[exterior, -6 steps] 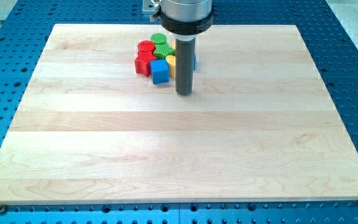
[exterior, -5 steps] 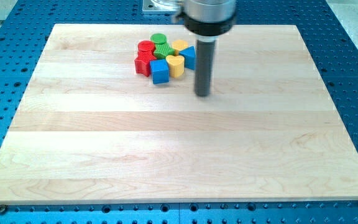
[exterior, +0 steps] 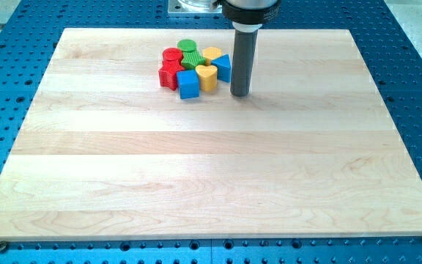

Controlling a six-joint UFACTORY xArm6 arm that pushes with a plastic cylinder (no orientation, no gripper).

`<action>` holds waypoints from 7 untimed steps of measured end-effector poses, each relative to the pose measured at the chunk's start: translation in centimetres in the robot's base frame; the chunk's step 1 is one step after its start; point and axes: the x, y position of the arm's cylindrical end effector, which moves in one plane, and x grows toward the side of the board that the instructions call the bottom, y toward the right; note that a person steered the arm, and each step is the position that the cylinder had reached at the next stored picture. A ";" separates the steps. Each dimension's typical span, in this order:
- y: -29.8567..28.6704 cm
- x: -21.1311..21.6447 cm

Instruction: Adjust the blue triangle to the right of the green star

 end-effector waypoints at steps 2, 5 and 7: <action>0.0 -0.3; -0.6 -1.6; -1.5 -1.9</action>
